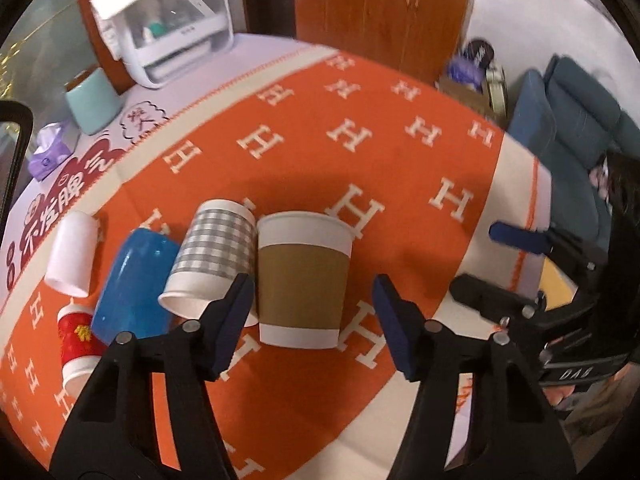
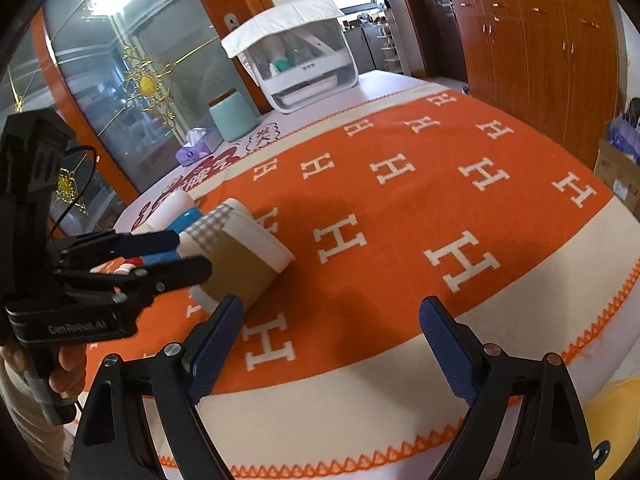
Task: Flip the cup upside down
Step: 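Move the left tool to the brown-sleeved cup and close around its body, then lift the brown-sleeved cup off the table with the left tool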
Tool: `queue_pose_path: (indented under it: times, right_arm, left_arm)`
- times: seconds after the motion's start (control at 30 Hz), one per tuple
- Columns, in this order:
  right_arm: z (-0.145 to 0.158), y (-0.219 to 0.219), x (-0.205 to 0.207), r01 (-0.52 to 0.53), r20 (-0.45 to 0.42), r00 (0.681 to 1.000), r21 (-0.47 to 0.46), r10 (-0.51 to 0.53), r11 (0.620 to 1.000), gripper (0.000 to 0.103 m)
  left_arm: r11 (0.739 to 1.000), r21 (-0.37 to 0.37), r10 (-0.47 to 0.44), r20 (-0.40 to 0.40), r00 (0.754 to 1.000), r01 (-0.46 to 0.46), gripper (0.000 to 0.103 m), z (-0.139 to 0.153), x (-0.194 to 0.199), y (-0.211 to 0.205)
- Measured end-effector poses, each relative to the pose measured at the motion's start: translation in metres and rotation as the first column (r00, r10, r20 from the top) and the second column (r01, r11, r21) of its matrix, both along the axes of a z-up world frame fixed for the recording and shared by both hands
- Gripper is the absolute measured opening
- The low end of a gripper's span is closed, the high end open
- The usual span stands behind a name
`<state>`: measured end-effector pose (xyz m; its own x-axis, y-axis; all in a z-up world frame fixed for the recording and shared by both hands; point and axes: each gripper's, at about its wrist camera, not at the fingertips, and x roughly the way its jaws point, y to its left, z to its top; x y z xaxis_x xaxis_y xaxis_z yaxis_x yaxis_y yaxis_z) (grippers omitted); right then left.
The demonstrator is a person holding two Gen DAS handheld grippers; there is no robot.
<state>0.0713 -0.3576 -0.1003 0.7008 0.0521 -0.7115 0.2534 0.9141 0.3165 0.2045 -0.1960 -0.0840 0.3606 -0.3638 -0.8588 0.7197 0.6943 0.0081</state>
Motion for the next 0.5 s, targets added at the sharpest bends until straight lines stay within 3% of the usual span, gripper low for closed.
queue_pose_path:
  times: [0.3,0.5]
  right_arm:
    - [-0.017,-0.025,0.011,0.022,-0.015,1.0,0.061,-0.021,0.998,0.09]
    - [-0.023,-0.027,0.013,0.013,-0.019,1.0,0.077,-0.011,0.997,0.09]
  left_arm:
    - [0.994,0.11,-0.012,-0.061,0.998,0.018,0.058,-0.028,0.02,-0.021]
    - [0.988,0.154,-0.016,-0.052,0.999,0.023,0.058,-0.039,0.023,-0.03]
